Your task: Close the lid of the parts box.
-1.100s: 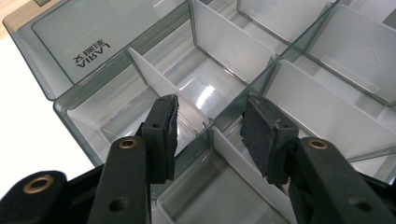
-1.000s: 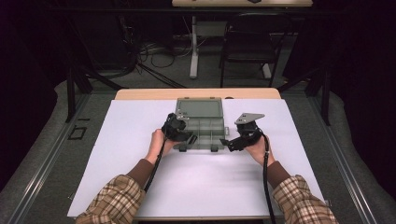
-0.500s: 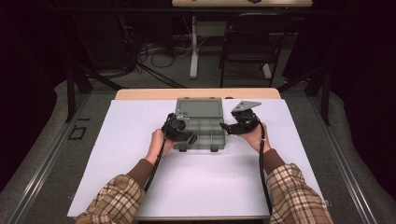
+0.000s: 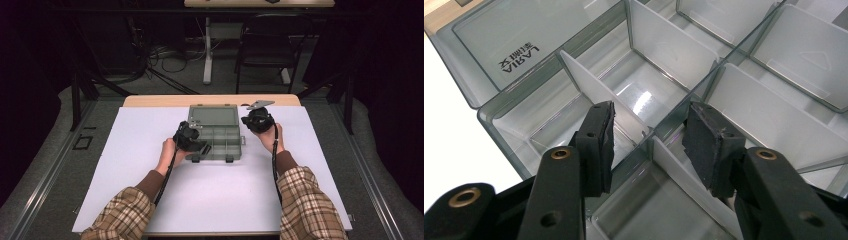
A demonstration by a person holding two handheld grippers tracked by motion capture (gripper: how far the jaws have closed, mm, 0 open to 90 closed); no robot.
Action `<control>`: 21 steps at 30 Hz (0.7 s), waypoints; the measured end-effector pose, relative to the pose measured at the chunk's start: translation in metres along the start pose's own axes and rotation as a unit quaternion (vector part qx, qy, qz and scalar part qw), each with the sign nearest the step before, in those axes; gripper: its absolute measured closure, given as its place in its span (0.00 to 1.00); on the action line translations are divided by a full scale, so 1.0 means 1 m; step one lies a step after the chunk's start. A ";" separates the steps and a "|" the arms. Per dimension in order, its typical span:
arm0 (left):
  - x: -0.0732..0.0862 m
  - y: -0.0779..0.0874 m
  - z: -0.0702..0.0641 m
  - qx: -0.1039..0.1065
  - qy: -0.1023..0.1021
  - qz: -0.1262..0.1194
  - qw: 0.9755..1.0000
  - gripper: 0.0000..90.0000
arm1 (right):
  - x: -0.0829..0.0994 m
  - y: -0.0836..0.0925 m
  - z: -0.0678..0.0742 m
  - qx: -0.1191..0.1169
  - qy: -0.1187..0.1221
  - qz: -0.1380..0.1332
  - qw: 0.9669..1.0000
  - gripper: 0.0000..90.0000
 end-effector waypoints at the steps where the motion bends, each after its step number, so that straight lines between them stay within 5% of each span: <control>1: 0.000 0.000 0.000 0.000 -0.001 0.001 1.000 0.61 | 0.001 -0.003 -0.001 0.001 -0.003 0.005 1.000 1.00; 21: 0.000 0.000 0.001 0.003 -0.002 0.001 1.000 0.61 | 0.021 -0.045 0.001 0.007 0.002 0.076 0.997 1.00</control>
Point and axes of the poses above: each handheld gripper's, and its own axes: y roughly backward along the jaws, x roughly out of its underside, z roughly to its left, the point moved 9 cm from there along -y, roughly forward along the jaws, and after that the axes turned 15 degrees about x, right-handed, at the moved point
